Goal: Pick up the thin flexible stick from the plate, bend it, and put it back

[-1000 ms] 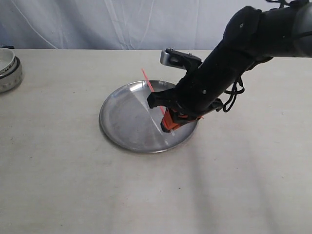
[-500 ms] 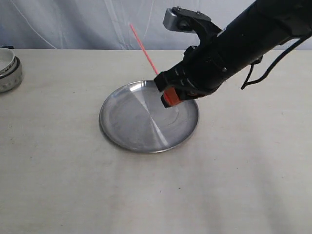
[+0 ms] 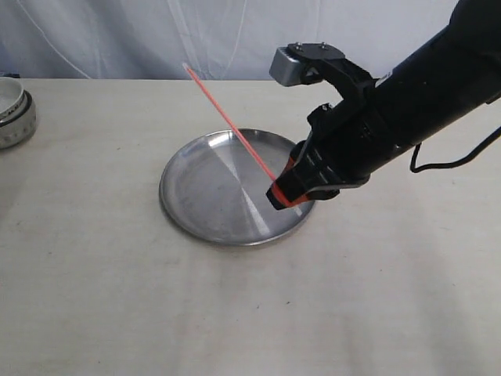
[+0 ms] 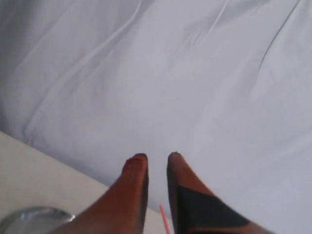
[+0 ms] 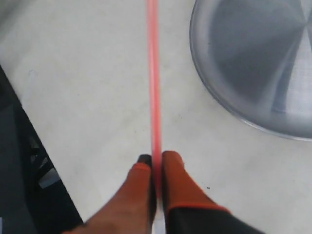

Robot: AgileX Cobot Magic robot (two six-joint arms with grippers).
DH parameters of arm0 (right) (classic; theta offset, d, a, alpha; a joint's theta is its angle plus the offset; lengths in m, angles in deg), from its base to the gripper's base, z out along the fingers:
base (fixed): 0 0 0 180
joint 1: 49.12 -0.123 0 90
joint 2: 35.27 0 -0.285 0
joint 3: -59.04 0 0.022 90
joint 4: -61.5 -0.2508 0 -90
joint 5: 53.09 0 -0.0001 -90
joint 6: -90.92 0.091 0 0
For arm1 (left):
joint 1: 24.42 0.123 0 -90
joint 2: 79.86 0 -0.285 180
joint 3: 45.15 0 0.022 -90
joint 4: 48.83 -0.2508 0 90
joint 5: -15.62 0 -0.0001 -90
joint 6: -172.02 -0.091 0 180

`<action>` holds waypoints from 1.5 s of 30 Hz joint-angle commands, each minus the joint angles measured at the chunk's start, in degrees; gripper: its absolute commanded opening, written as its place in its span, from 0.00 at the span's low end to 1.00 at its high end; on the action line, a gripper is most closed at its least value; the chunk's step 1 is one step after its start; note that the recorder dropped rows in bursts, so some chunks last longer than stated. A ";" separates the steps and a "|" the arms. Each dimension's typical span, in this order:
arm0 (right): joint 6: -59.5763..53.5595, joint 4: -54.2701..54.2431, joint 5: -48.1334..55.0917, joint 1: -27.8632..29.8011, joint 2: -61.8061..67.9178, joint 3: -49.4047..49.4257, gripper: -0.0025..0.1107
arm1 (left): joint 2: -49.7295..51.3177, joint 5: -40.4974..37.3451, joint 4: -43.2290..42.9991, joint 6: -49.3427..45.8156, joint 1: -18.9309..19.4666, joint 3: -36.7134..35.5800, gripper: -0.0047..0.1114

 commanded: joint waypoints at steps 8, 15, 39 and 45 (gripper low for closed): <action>-2.00 -1.38 1.19 0.13 -1.41 0.28 0.01 | 35.81 20.80 -22.05 25.87 -2.87 10.53 0.55; -2.00 -2.56 1.19 0.13 -1.41 0.28 0.01 | 46.49 31.98 -25.50 28.54 -2.87 14.56 0.56; -5.85 -8.10 3.52 0.13 -1.41 0.28 0.01 | 54.87 35.77 -31.89 23.34 -2.98 19.27 0.04; -5.85 -8.65 3.31 0.13 -1.41 0.28 0.04 | 54.87 35.61 -33.66 23.23 -2.98 19.27 0.04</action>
